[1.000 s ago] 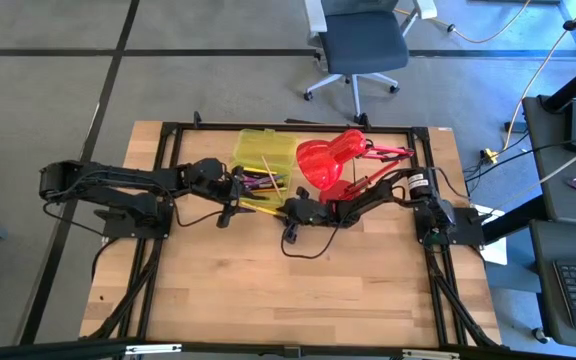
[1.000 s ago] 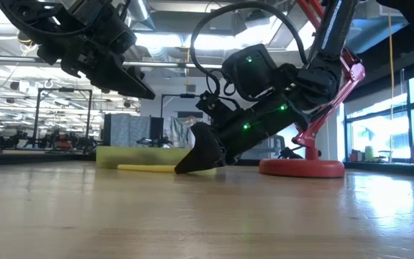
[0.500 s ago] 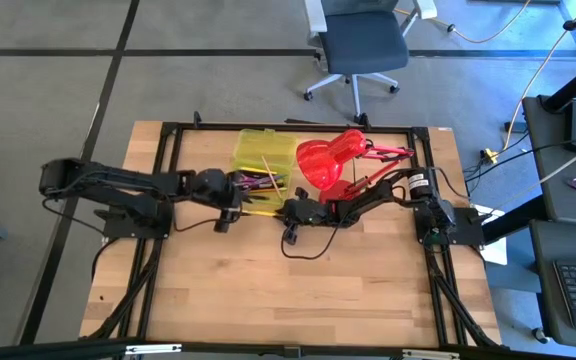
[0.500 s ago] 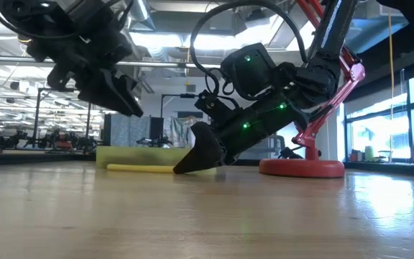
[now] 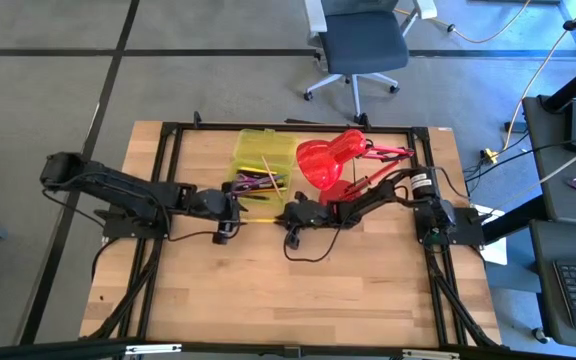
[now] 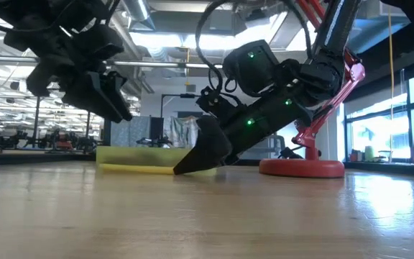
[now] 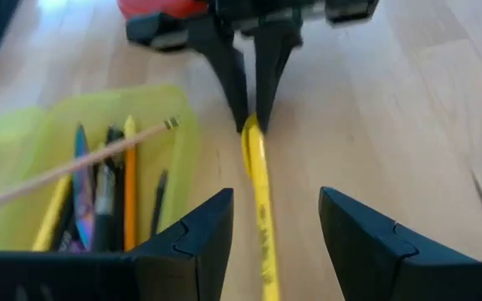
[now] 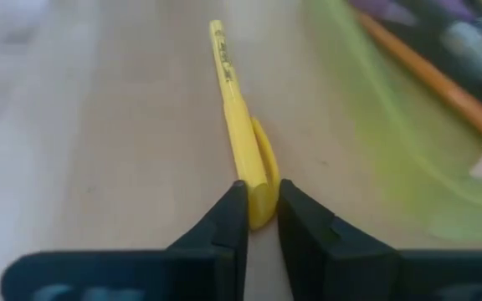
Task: Pick & place school supplies into a supply box
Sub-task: Put the yellow pen into the yellow supply box, then adjust the pink pencil in the yellow supply box, then close the yellow supply box
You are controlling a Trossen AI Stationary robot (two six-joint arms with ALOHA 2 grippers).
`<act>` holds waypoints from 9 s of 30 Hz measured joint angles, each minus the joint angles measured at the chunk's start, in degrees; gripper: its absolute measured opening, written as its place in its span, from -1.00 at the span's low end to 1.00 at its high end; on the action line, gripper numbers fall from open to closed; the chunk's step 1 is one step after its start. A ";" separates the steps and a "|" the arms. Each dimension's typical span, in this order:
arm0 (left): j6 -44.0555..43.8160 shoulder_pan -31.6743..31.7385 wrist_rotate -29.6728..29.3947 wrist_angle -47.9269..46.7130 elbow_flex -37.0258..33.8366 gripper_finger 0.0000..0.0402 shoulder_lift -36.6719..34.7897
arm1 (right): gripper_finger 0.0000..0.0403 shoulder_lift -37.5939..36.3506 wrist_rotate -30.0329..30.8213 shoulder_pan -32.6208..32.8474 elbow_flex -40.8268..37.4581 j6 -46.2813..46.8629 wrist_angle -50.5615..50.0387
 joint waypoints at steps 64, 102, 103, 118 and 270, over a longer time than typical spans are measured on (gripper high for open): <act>-15.95 -3.56 -1.45 -4.12 -0.07 -0.90 10.43 | -0.90 -9.62 -2.87 0.03 3.64 -6.12 -25.15; 3.46 17.82 16.11 -9.94 8.98 -0.89 19.73 | -0.90 -13.40 -3.08 -0.32 2.41 -5.73 -28.82; 2.91 16.83 16.39 -10.25 8.98 -0.89 19.71 | -0.90 -13.68 -3.08 -0.32 2.41 -5.73 -29.14; -14.49 -0.79 16.81 -11.33 10.15 -0.89 19.83 | -0.90 -17.37 -3.45 -0.14 2.41 -4.44 -30.58; 5.68 48.88 23.35 -7.53 0.24 -0.98 14.71 | -0.81 -9.70 4.05 -4.55 2.43 0.28 -30.59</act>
